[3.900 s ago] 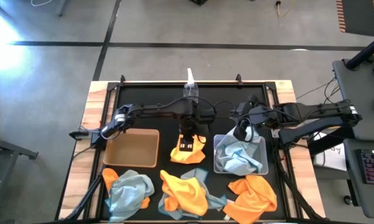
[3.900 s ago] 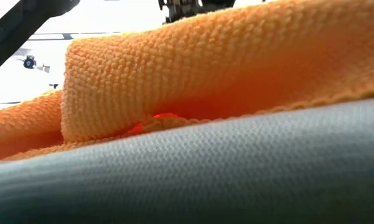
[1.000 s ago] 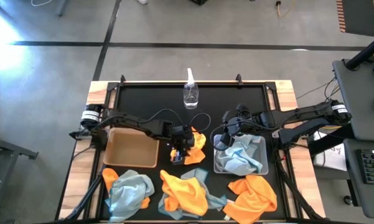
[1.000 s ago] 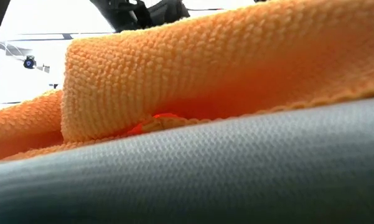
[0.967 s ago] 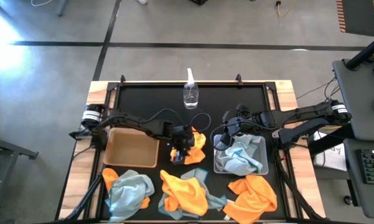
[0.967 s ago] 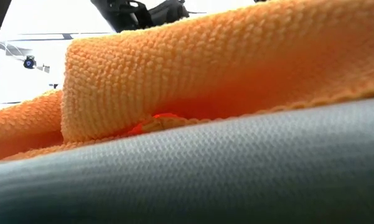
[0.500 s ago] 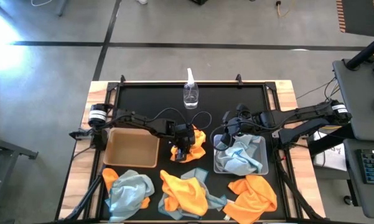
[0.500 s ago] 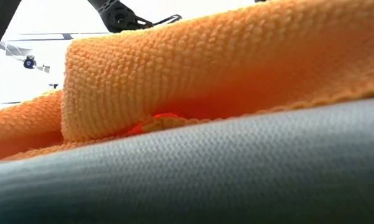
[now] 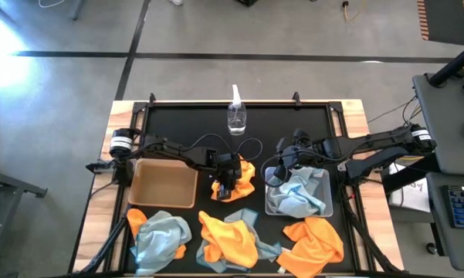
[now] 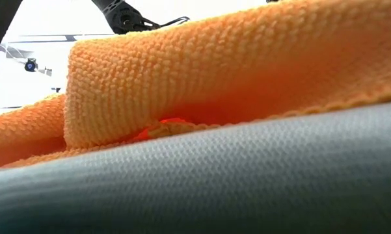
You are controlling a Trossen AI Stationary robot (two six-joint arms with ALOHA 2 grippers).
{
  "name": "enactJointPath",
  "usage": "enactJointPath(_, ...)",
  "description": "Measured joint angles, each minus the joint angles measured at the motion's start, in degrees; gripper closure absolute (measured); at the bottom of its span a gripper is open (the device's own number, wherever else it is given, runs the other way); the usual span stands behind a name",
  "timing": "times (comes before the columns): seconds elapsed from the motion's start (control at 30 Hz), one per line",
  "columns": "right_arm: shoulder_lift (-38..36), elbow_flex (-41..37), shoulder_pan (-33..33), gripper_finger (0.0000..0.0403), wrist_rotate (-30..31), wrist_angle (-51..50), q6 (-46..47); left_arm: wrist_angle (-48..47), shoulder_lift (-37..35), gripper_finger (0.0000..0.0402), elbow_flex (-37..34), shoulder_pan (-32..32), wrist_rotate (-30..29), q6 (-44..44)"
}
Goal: Sort microfiber towel by color & place in baskets
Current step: Put the top orange microfiber cloth into the orange bin
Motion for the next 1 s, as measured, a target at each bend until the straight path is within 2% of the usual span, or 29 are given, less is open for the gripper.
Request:
enactJointPath(0.13, 0.0, 0.0, -0.01, 0.0284, -0.01, 0.02, 0.0, -0.25, -0.02, 0.0394, 0.0, 0.0, 0.05, -0.12)
enactJointPath(0.3, 0.0, 0.0, 0.0, 0.0284, 0.01, 0.02, -0.04, -2.73, -0.07, 0.0396, 1.04, 0.0, 3.35, -1.51)
enactJointPath(0.47, 0.0, 0.0, -0.01, 0.0284, 0.03, 0.02, -0.13, -12.86, -0.08, 0.04, 6.82, -0.17, 4.84, -0.98)
enactJointPath(0.87, 0.0, -0.01, 0.0, 0.0284, 0.05, 0.02, -0.37, -35.57, -0.22, 0.0401, 22.86, -0.7, 3.8, 5.53)
enactJointPath(1.0, 0.0, -0.02, 0.0, 0.0284, 0.06, 0.02, -0.37, -43.98, -0.22, 0.0401, 28.08, -0.85, 1.57, 6.66)
